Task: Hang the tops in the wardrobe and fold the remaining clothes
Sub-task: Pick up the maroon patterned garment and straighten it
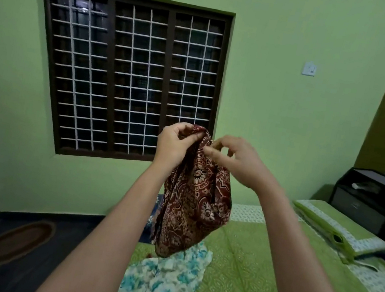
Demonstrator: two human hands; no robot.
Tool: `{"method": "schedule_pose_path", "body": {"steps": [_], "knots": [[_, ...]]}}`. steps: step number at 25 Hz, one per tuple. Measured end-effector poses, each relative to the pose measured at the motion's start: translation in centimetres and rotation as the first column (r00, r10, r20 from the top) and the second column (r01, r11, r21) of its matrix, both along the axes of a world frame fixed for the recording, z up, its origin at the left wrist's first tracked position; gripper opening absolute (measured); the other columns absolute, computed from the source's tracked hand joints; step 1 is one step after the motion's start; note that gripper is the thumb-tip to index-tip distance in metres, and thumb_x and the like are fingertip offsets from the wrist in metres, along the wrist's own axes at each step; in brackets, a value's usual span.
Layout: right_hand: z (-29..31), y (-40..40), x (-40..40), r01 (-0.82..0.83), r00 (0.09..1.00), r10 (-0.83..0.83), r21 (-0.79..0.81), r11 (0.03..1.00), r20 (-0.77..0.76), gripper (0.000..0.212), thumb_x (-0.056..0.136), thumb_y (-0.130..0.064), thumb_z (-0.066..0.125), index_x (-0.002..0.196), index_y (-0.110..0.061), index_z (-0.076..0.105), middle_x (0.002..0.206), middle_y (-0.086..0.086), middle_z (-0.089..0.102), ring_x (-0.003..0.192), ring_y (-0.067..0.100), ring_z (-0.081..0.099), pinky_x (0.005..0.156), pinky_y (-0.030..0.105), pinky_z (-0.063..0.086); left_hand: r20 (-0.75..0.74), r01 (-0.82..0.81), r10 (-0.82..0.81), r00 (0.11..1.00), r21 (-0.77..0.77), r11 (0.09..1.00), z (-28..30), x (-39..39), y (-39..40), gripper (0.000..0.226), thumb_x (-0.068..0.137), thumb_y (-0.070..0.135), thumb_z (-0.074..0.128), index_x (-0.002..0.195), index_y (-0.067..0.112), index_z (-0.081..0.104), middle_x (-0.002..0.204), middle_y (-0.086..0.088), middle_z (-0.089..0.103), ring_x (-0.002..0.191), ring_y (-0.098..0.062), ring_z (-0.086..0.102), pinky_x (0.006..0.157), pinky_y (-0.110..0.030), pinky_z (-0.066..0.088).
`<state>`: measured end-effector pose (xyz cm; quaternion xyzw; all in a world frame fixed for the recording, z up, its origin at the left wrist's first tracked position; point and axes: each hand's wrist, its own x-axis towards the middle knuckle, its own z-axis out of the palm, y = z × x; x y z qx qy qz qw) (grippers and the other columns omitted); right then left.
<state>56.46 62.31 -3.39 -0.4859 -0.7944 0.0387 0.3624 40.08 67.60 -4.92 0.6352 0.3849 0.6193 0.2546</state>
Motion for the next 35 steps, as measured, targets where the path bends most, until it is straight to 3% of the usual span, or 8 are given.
{"method": "schedule_pose_path", "body": {"steps": [2,11,19,22,25,28,32,35], "knots": [[-1.6,-0.5,0.7,0.304,0.9,-0.266,-0.059,0.951,0.344,0.057,0.084,-0.073,0.035,0.105,-0.028,0.062,0.115,-0.005,0.055,0.112,0.016,0.045,0.099,0.046,0.03,-0.035,0.043,-0.042,0.998,0.024,0.999,-0.4,0.6,-0.1,0.008,0.082,0.019,0.073,0.09,0.018,0.071,0.088,0.003,0.072,0.086,-0.013,0.067,0.084,-0.033,0.054],[-6.7,-6.4,9.6,0.636,0.729,-0.342,-0.402,0.659,0.593,0.062,0.082,-0.072,0.046,0.116,-0.024,0.063,0.132,0.006,0.048,0.129,0.029,0.035,0.103,0.052,0.025,-0.159,-0.024,0.026,0.987,0.012,1.0,-4.9,7.9,0.2,0.022,0.09,0.029,0.063,0.102,0.01,0.063,0.107,-0.007,0.058,0.1,-0.02,0.055,0.088,-0.033,0.044],[-6.6,-21.3,23.6,0.569,0.757,-0.627,-0.287,0.771,-0.183,0.021,0.076,-0.023,0.078,0.086,-0.015,0.063,0.082,-0.004,0.062,0.074,0.007,0.059,0.073,0.036,0.047,-0.215,0.199,-0.163,0.963,0.157,0.967,-11.1,22.2,-9.0,0.015,0.101,0.018,0.039,0.101,0.003,0.04,0.066,-0.004,0.052,0.053,-0.029,0.051,0.044,-0.032,0.026],[-5.9,-29.6,28.6,0.472,0.595,-0.436,-0.146,0.87,-0.675,0.047,0.072,0.002,0.077,0.108,-0.011,0.051,0.093,0.007,0.068,0.081,0.017,0.065,0.075,0.037,0.053,-0.106,0.298,-0.28,0.954,0.254,0.92,-8.5,30.0,-14.6,0.012,0.101,0.014,0.041,0.104,0.003,0.044,0.064,0.003,0.05,0.047,-0.015,0.044,0.04,-0.02,0.025],[-8.0,-36.4,32.6,0.369,0.506,-0.477,-0.319,0.873,-0.719,0.082,0.059,-0.013,0.088,0.127,-0.025,0.044,0.118,-0.001,0.065,0.106,0.014,0.065,0.091,0.029,0.052,-0.078,0.449,-0.445,0.892,0.271,0.852,-5.8,38.3,-20.7,0.014,0.101,0.019,0.042,0.103,0.006,0.046,0.071,0.002,0.055,0.053,-0.017,0.049,0.048,-0.029,0.03],[-11.1,-41.3,37.5,0.493,0.315,-0.547,-0.359,0.793,-0.775,0.045,0.072,-0.012,0.078,0.114,-0.015,0.063,0.115,0.005,0.069,0.111,0.023,0.063,0.096,0.038,0.05,0.018,0.733,-0.74,0.672,0.128,0.668,-4.9,46.7,-25.3,0.021,0.095,0.032,0.054,0.102,0.013,0.047,0.082,0.002,0.059,0.069,-0.011,0.057,0.064,-0.03,0.045],[-13.6,-46.9,45.8,0.532,0.07,-0.545,-0.431,0.729,-0.835,0.041,0.082,-0.014,0.07,0.121,-0.006,0.061,0.116,0.012,0.068,0.106,0.029,0.065,0.092,0.043,0.049,0.427,0.756,-0.904,0.034,-0.602,-0.256,-12.6,54.0,-28.7,0.05,0.081,0.054,0.065,0.113,0.015,0.06,0.104,-0.01,0.072,0.092,-0.025,0.07,0.078,-0.036,0.056],[-18.4,-50.9,52.8,0.427,-0.099,-0.721,-0.683,0.592,-0.686,0.055,0.079,-0.03,0.075,0.127,-0.01,0.056,0.118,0.009,0.067,0.106,0.028,0.065,0.089,0.044,0.051,0.298,0.582,-0.949,0.103,-0.792,-0.185,-20.2,61.4,-30.8,0.08,0.06,0.036,0.086,0.124,-0.001,0.054,0.1,-0.02,0.071,0.086,-0.032,0.071,0.074,-0.04,0.058]]}}
